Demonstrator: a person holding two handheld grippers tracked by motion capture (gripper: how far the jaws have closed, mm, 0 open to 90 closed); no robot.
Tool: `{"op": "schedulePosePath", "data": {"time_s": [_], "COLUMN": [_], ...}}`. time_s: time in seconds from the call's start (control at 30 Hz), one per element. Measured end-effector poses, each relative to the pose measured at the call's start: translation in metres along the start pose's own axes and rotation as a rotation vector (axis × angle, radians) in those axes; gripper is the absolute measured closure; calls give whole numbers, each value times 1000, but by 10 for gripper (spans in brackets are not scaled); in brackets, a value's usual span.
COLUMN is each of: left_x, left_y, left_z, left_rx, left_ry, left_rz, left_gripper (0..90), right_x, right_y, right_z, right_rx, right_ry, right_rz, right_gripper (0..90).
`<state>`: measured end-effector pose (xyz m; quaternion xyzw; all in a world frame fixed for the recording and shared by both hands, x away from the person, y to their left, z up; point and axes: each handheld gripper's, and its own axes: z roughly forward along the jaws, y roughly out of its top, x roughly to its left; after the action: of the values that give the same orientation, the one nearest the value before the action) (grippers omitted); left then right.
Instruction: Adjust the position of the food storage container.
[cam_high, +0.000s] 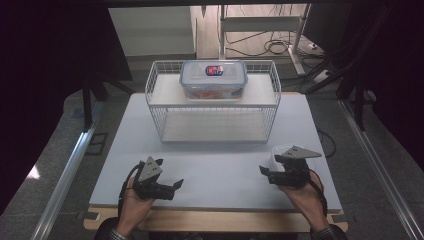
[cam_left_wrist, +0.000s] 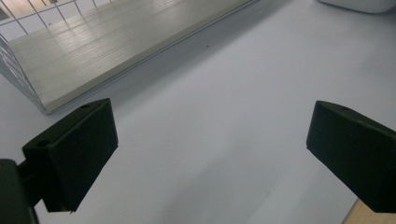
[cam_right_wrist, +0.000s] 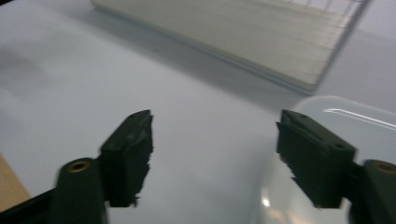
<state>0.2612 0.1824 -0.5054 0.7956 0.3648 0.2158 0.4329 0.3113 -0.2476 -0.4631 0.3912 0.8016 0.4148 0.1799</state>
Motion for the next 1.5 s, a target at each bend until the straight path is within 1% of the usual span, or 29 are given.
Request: {"op": "schedulePosePath", "data": {"time_s": [0.1, 0.2, 0.27, 0.3, 0.37, 0.43, 0.47, 0.53, 0.6, 0.67, 0.8, 0.87, 0.97, 1.07, 1.1, 1.2, 1.3, 1.4, 1.5], "left_x": [1, 1, 1, 1, 1, 1, 1, 2, 2, 3, 3, 3, 3, 4, 4, 3, 3, 3, 3], "left_y": [0, -1, -1, -1, -1, -2, -2, -2, -2, -2, -2, -3, -3, -3, -3, -4, -4, -4, -4], "left_z": [0, 1, 1, 1, 2, 2, 2, 2, 2, 2, 3, 3, 4, 4, 4, 5, 6, 7, 7], "left_rx": [2, 5, 7, 10, 13, 14, 13, 13, 11, 12, 13, 15, 17, 19, 20, 27, 29, 32, 33], "left_ry": [-2, -4, -6, -7, -10, -10, -11, -13, -15, -18, -22, -23, -24, -25, -26, -29, -30, -33, -36], "left_rz": [-4, -7, -9, -8, -8, -9, -10, -12, -16, -19, -23, -25, -26, -28, -28, -27, -26, -29, -30], "left_gripper": [20, 21, 22, 22, 23, 23, 24, 24, 25, 25, 26, 26, 26, 27, 27, 27, 27, 28, 28], "right_x": [-12, -23, -28, -32, -37, -42, -44, -50, -55, -64, -79, -86, -97, -105, -107, -113, -118, -120, -119], "right_y": [-1, -2, -2, -3, -4, -5, -5, -5, -6, -8, -13, -16, -20, -23, -24, -28, -31, -32, -31], "right_z": [-7, -14, -16, -17, -18, -20, -21, -24, -27, -32, -39, -42, -45, -47, -48, -44, -39, -35, -31], "right_rx": [-11, -13, 3, 13, 28, 37, 41, 43, 42, 40, 26, 24, 24, 24, 25, 42, 61, 77, 84], "right_ry": [-44, -75, -87, -99, -105, -123, -126, -150, -165, -194, -233, -243, -276, -308, -312, -316, -294, -280, -269], "right_rz": [19, 33, 39, 46, 55, 58, 62, 60, 69, 84, 122, 148, 172, 186, 190, 201, 222, 224, 224], "right_gripper": [464, 589, 643, 687, 750, 821, 845, 891, 894, 895, 895, 895, 895, 895, 895, 895, 895, 895, 895]}}
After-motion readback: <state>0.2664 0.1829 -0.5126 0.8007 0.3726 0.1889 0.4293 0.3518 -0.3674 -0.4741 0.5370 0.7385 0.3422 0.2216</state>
